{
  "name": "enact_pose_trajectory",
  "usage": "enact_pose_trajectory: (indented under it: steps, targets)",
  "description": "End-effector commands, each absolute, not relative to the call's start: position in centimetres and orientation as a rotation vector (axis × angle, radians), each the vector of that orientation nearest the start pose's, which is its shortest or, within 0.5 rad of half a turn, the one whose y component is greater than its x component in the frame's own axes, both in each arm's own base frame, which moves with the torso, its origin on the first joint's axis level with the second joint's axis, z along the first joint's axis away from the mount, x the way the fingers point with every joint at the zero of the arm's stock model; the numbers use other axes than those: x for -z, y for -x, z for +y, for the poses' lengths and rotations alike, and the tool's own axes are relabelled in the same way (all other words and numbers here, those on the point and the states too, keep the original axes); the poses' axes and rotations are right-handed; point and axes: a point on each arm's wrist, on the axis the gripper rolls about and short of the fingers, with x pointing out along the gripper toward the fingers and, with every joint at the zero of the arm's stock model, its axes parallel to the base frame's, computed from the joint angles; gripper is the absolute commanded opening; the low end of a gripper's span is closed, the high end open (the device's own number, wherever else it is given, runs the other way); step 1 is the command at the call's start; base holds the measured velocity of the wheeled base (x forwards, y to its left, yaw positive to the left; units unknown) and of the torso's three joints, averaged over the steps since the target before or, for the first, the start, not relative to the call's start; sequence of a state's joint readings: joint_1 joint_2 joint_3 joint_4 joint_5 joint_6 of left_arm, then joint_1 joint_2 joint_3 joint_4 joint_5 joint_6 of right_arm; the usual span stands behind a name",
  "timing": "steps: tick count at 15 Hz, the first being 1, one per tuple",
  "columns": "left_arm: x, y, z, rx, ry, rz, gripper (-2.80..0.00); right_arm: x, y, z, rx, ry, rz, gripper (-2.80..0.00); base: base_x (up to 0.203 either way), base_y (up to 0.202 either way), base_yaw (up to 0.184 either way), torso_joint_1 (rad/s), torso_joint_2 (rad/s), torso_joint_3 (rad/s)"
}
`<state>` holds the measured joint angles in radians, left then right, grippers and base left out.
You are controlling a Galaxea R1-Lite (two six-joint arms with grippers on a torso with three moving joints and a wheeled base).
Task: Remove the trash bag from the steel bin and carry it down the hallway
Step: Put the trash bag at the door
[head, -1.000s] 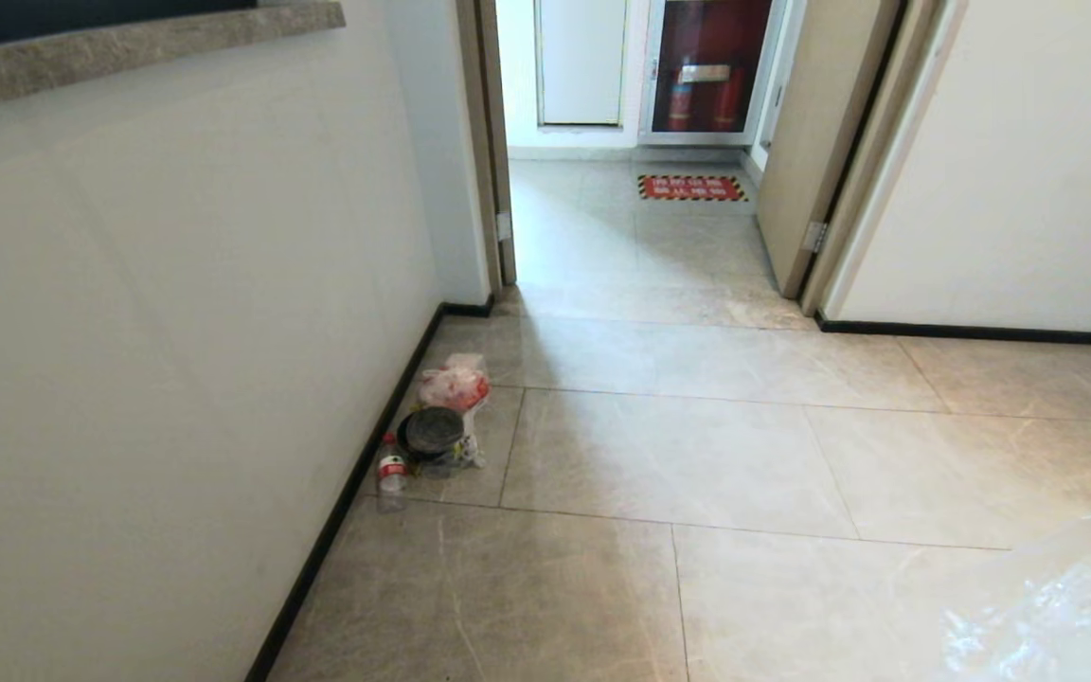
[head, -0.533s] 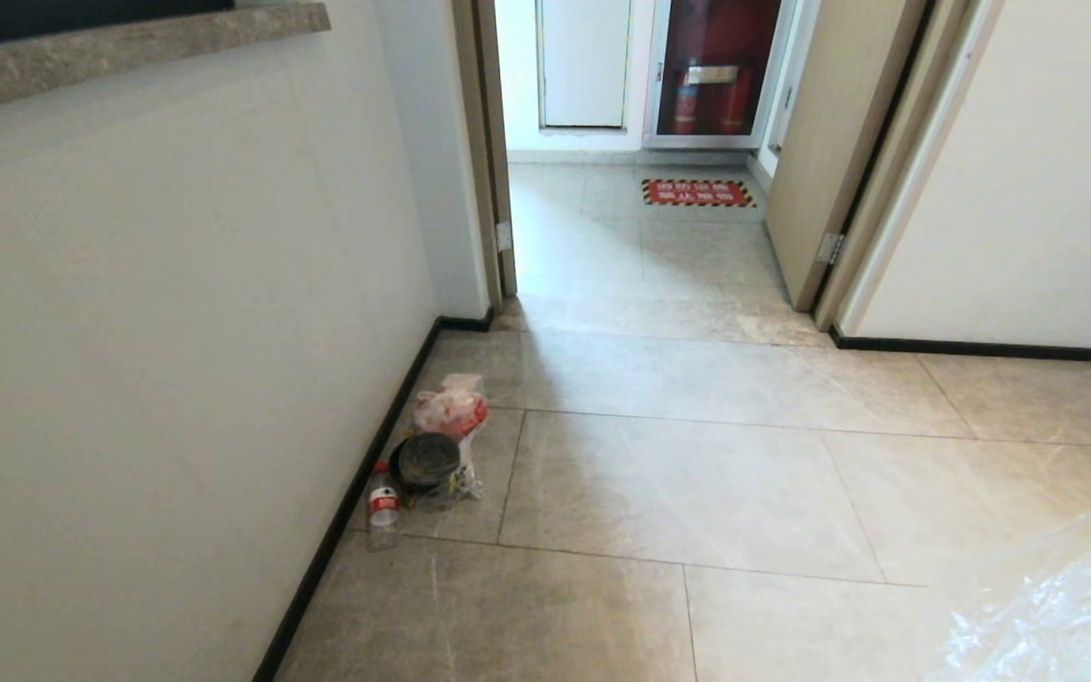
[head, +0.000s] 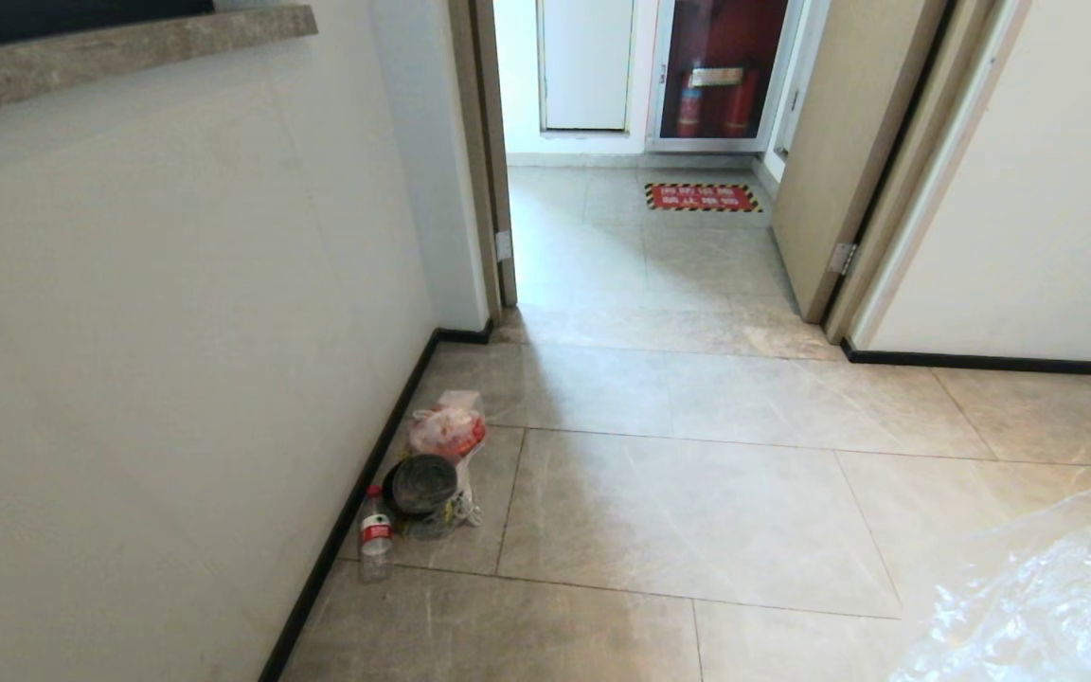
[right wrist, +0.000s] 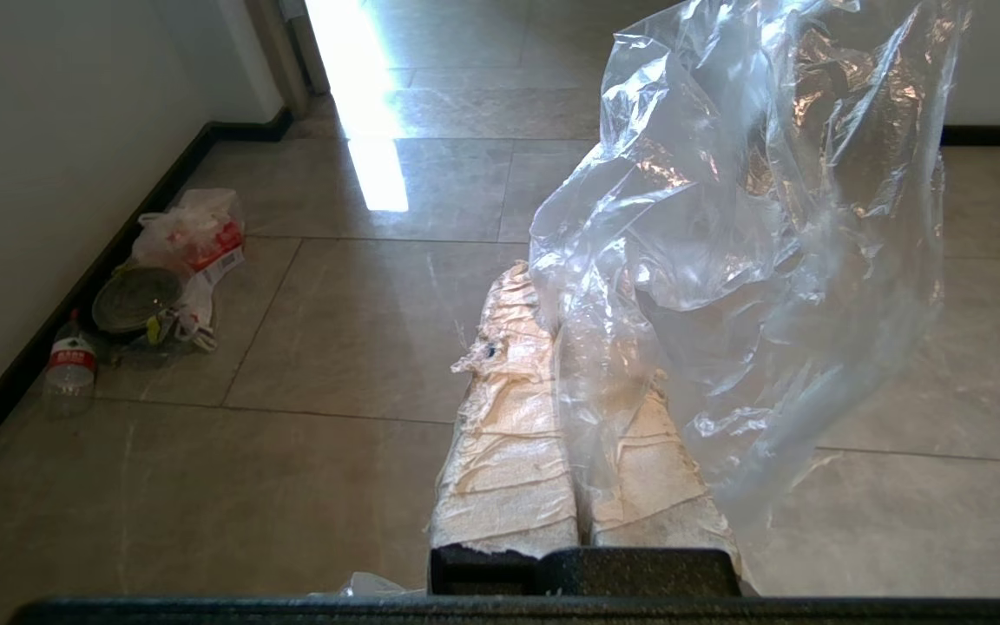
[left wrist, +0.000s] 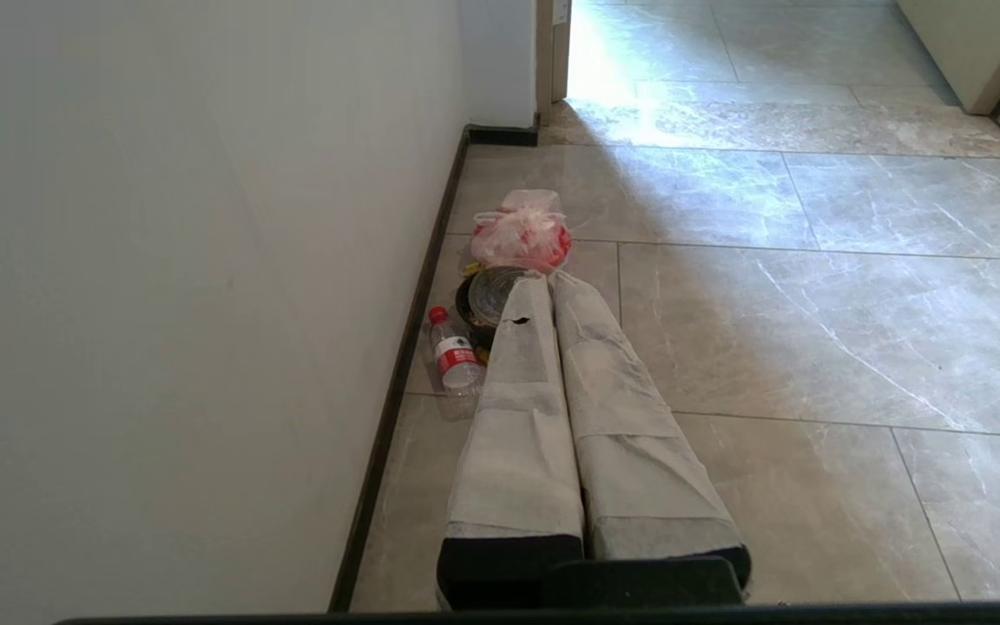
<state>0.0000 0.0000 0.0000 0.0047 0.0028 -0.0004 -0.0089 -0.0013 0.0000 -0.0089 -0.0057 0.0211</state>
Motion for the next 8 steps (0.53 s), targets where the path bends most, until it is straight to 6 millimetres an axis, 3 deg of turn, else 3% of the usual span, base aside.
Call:
enact_pose_trajectory:
  steps: [1, 8]
  targets:
    - [-7.51, 2.28, 0.01, -0.003, 0.001, 0.004, -2.80, -7.60, 2.27, 0.01, 0.015, -0.021, -0.008, -2.80, 0.000, 0.000, 0.000, 0.000, 0.00, 0.000]
    - [-7.50, 2.28, 0.01, -0.003, 0.001, 0.005, -2.80, -7.57, 2.27, 0.01, 0.015, -0.024, -0.005, -2.80, 0.000, 0.000, 0.000, 0.000, 0.00, 0.000]
